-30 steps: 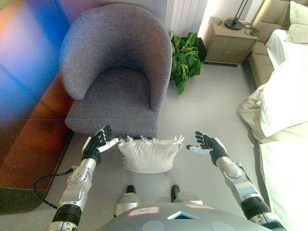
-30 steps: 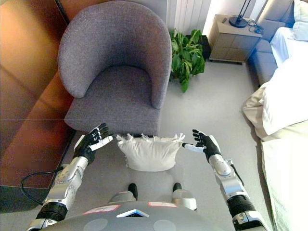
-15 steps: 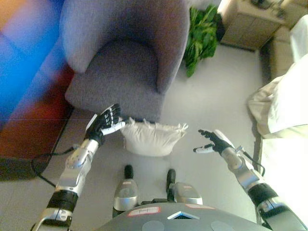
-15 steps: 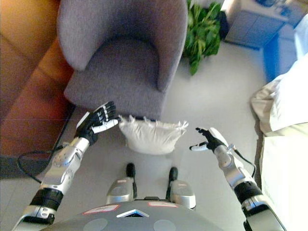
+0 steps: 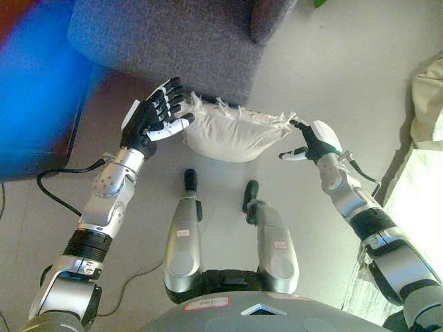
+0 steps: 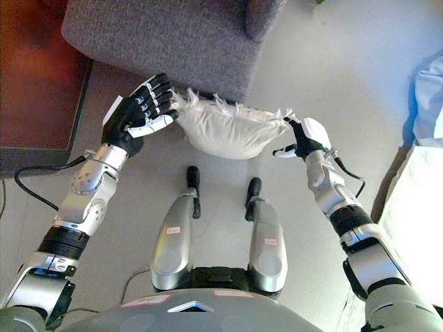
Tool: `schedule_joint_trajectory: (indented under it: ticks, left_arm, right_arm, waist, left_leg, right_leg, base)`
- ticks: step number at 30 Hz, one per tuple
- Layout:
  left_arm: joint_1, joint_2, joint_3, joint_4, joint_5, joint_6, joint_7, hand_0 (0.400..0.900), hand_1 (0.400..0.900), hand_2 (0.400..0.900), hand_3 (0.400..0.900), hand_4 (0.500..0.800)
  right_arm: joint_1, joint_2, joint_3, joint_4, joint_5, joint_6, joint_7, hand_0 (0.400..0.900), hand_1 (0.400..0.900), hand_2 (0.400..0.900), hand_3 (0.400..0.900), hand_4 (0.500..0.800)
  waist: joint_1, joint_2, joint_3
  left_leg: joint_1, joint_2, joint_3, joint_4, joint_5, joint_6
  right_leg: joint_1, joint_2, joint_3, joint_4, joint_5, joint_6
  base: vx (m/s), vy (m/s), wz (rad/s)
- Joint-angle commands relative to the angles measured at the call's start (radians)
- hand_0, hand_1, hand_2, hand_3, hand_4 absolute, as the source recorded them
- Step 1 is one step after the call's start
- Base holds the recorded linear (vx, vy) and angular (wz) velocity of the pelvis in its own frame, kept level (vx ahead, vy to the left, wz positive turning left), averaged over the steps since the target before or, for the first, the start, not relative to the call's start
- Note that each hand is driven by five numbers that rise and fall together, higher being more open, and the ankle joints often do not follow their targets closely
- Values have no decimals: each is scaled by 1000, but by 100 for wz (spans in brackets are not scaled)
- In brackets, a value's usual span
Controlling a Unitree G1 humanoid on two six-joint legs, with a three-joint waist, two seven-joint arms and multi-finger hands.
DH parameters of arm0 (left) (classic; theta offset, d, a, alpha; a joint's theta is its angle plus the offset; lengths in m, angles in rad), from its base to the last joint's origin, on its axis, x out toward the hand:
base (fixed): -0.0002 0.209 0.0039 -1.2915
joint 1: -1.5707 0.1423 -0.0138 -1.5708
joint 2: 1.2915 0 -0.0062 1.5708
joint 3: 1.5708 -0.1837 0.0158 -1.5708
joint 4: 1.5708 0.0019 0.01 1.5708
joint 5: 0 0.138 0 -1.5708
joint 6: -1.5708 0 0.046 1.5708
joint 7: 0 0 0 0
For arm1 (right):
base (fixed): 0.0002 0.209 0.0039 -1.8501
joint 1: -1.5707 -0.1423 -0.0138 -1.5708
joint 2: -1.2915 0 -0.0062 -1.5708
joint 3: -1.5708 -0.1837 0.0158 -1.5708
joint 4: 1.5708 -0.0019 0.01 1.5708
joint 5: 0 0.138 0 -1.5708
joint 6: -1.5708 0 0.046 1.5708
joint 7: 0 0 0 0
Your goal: Pick up the pillow and put it on the sofa.
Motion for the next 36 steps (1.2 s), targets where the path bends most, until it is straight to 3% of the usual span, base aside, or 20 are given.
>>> schedule_joint_trajectory:
  ticks: [1, 8, 17, 18, 26, 36]
  left_arm:
    - [-28, 29, -13, -192, -52, -137, -18, 900, 900, 900, 900, 800]
    - [-31, 34, -1, -225, -72, -157, -32, 900, 900, 900, 900, 800]
    - [6, 61, 18, -263, -83, -155, -57, 900, 900, 900, 900, 800]
    - [14, 63, 19, -266, -87, -157, -59, 900, 900, 900, 900, 800]
    - [14, 75, 31, -298, -117, -196, -44, 900, 900, 900, 900, 800]
    - [14, 102, 43, -319, -109, -211, -52, 900, 900, 900, 900, 800]
  right_arm:
    - [-95, -107, 21, -14, -38, 1, -89, 900, 900, 900, 900, 800]
    - [-155, -153, 28, 2, -42, -1, -90, 900, 900, 900, 900, 800]
    - [-172, -181, 16, 2, -103, 20, -177, 900, 900, 900, 900, 800]
    - [-171, -183, 15, 2, -106, 26, -175, 900, 900, 900, 900, 800]
    - [-236, -197, 55, 47, -31, 3, -93, 900, 900, 900, 900, 800]
    - [-323, -226, 92, 123, -5, -11, -120, 900, 900, 900, 900, 800]
  waist:
    - [4, 13, -28]
    - [19, 34, -9]
    - [42, 43, 8]
    - [45, 44, 11]
    - [69, 55, 23]
    - [100, 81, 24]
  left_leg:
    - [-94, -78, 25, 173, -113, 82]
    - [-219, -88, 31, 351, -195, 101]
    - [-332, -96, 17, 517, -262, 125]
    - [-331, -100, 12, 545, -298, 121]
    - [-440, -118, 5, 658, -322, 134]
    - [-549, -138, 2, 766, -347, 139]
  right_leg:
    - [-47, 49, -11, 67, 3, -28]
    - [-176, 35, -20, 278, -74, -53]
    - [-300, 19, -44, 468, -138, -70]
    - [-298, 18, -39, 493, -168, -61]
    - [-403, -1, -57, 586, -180, -64]
    - [-502, -29, -82, 725, -233, -60]
  base:
    - [-37, -5, 6]
    - [-10, -26, 11]
    - [20, -58, 6]
    - [79, -36, 4]
    - [-4, -42, 8]
    - [-15, -47, 12]
